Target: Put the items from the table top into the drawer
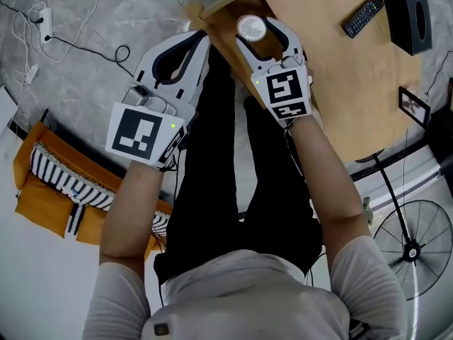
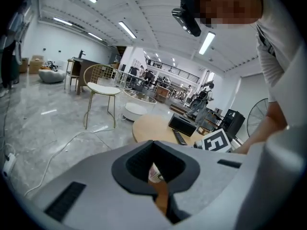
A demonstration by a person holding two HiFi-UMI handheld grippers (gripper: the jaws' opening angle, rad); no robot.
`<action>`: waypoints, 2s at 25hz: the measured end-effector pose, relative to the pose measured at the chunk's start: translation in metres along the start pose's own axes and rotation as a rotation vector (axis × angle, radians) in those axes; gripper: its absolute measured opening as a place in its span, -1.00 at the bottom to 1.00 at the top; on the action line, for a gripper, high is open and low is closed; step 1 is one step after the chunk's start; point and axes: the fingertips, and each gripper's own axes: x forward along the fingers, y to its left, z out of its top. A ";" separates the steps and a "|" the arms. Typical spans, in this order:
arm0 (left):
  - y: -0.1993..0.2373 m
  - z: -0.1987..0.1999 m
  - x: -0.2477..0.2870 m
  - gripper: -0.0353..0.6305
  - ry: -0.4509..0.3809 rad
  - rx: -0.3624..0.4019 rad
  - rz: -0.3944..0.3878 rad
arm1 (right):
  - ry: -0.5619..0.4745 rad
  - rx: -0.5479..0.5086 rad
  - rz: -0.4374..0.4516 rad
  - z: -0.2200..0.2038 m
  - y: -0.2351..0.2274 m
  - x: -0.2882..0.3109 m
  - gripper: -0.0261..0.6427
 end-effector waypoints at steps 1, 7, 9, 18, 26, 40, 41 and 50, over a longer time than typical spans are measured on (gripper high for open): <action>0.005 -0.002 -0.002 -0.87 -0.001 -0.005 0.006 | 0.005 -0.008 0.007 0.000 0.003 0.006 -0.09; 0.023 -0.013 -0.008 -0.87 0.000 -0.033 0.026 | 0.026 -0.046 0.042 -0.003 0.016 0.031 -0.09; 0.025 -0.016 -0.006 -0.87 -0.001 -0.038 0.025 | 0.040 -0.057 0.044 -0.008 0.015 0.037 -0.09; 0.037 -0.029 0.000 -0.87 0.014 -0.049 0.024 | 0.088 -0.051 0.040 -0.027 0.014 0.063 -0.08; 0.036 -0.032 0.002 -0.87 0.024 -0.044 0.026 | 0.073 -0.038 0.032 -0.028 0.013 0.061 -0.08; -0.028 0.043 0.001 -0.87 -0.018 0.040 -0.028 | -0.063 0.018 -0.052 0.041 -0.018 -0.039 -0.10; -0.035 0.054 0.001 -0.87 -0.024 0.051 -0.034 | -0.081 0.022 -0.063 0.051 -0.022 -0.053 -0.13; -0.135 0.168 -0.028 -0.87 -0.092 0.145 -0.123 | -0.231 0.026 -0.171 0.157 -0.044 -0.223 -0.52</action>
